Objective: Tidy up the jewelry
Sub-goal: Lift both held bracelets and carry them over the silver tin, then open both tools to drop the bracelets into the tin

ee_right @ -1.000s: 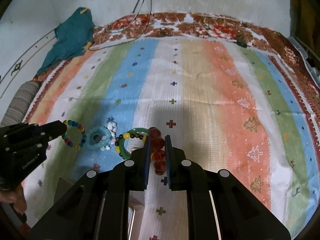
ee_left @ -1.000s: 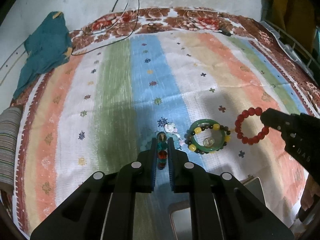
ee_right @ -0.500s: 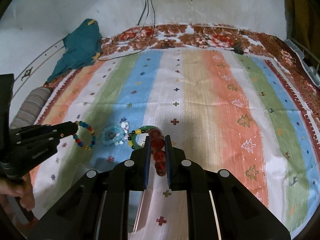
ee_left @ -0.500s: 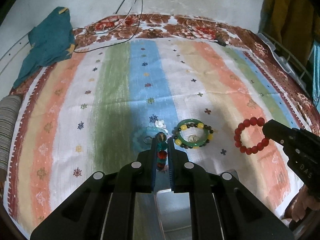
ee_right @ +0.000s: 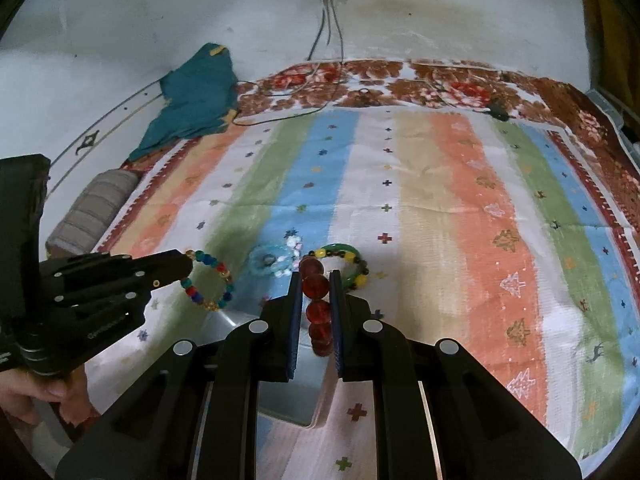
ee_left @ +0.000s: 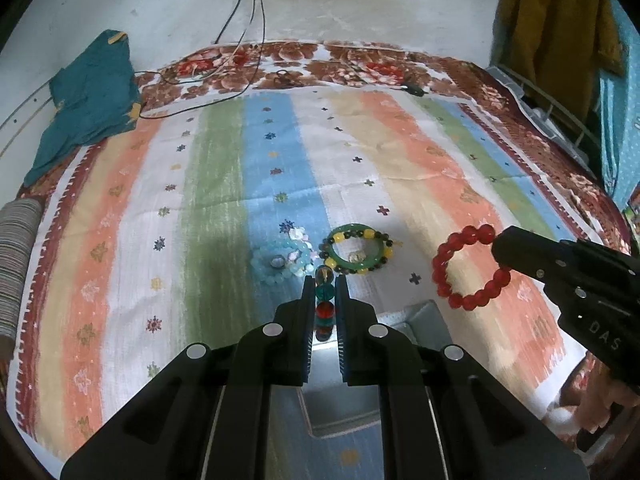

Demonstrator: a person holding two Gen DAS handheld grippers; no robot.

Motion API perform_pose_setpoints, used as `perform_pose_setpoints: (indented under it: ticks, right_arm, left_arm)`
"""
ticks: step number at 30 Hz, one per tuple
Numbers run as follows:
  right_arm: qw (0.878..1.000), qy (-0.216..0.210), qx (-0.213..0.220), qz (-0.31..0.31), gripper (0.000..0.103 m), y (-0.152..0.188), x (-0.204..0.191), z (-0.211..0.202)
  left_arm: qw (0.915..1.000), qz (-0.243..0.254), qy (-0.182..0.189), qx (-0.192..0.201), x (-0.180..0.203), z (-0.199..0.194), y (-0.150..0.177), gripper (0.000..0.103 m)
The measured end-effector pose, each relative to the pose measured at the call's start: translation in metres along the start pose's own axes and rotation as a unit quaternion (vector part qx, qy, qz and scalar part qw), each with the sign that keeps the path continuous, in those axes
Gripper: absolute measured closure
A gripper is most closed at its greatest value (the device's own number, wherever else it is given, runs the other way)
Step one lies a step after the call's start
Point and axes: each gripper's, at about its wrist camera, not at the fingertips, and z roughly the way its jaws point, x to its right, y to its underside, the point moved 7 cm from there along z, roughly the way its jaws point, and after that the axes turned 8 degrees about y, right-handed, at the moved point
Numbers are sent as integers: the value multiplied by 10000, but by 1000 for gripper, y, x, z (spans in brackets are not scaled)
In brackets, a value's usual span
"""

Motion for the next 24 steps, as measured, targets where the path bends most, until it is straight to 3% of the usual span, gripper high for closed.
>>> perform_pose_setpoints:
  ticks: [13, 18, 20, 22, 24]
  right_arm:
    - [9996, -124, -133, -221, 89, 28, -22, -10]
    - [9991, -201, -323, -204, 89, 39, -24, -5]
    - [9991, -16, -349, -219, 78, 40, -19, -2]
    - [9991, 142, -365, -164, 67, 39, -12, 2]
    - [9989, 197, -425, -77, 67, 40, -4, 7]
  left_arm:
    - [9997, 96, 202, 117, 19, -24, 19, 94]
    - [9991, -93, 388, -114, 20, -19, 28, 93]
    - [9991, -228, 312, -165, 14, -17, 29, 93]
    - [9996, -207, 117, -170, 8, -15, 28, 86]
    - [9996, -241, 29, -173, 2, -13, 28, 84]
